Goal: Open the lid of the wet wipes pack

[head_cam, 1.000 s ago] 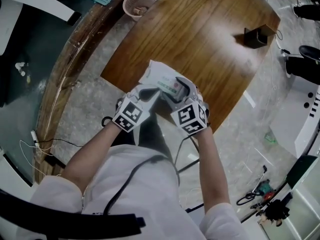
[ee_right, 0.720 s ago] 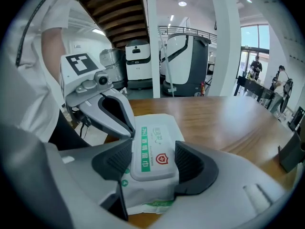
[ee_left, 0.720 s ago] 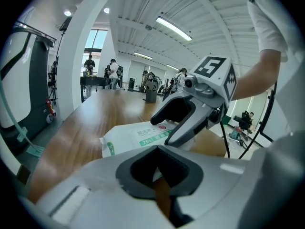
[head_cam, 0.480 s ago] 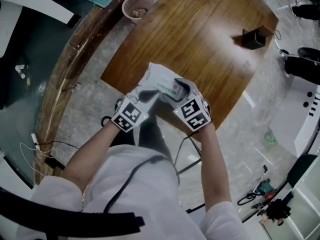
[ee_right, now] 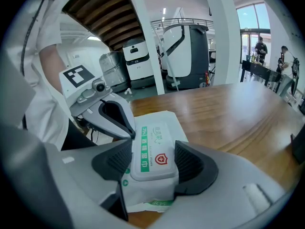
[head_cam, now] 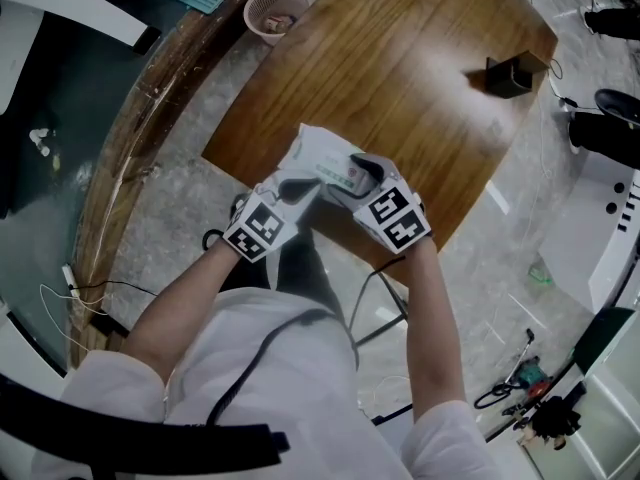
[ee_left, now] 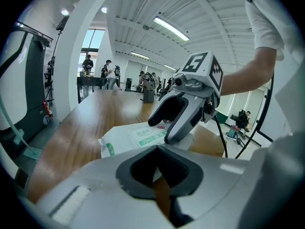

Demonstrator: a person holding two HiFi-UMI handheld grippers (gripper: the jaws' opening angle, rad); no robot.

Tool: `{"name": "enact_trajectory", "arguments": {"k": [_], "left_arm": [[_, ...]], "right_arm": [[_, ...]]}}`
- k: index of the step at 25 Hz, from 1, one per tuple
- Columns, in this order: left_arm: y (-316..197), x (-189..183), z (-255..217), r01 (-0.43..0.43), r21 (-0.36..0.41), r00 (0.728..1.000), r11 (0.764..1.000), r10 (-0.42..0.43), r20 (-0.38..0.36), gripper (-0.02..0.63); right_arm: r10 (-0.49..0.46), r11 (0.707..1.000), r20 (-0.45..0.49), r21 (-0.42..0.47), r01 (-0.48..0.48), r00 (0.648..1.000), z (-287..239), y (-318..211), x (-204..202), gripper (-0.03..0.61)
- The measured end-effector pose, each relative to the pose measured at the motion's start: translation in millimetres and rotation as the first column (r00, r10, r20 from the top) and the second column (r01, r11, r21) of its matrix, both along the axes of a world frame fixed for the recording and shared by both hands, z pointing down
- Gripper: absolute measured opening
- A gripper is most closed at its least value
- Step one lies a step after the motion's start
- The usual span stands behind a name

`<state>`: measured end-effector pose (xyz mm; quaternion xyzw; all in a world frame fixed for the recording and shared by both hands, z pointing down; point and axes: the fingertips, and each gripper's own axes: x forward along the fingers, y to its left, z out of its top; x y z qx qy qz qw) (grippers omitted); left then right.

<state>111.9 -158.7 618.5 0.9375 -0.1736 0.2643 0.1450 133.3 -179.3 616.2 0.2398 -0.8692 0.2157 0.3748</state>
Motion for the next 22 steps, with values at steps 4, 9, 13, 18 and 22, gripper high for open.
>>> {"name": "enact_trajectory", "arguments": {"k": [4,9,13,18,22], "left_arm": [[0,0,-1,-0.001,0.002,1.0,1.0,0.001,-0.002,0.003],[1,0,0,-0.002,0.001,1.0,1.0,0.002,-0.001,0.003],[0,-1,1,0.002,-0.005,1.0,1.0,-0.002,0.002,0.003],[1,0,1,0.012,-0.027,1.0,1.0,-0.013,-0.001,0.003],[1,-2,0,0.024,-0.037,1.0,0.999,-0.024,-0.002,0.005]], "right_arm": [[-0.003,1.0,0.005,-0.022,0.003,1.0,2,-1,3,0.288],[0.006,0.996,0.038,-0.085,-0.003,0.999,1,-1,2,0.288],[0.016,0.989,0.085,-0.149,-0.003,0.996,-2,-3,2,0.29],[0.008,0.997,0.076,-0.078,-0.002,0.997,-7,-1,4,0.296],[0.025,1.0,0.067,-0.007,-0.024,0.997,-15,-2,3,0.296]]}}
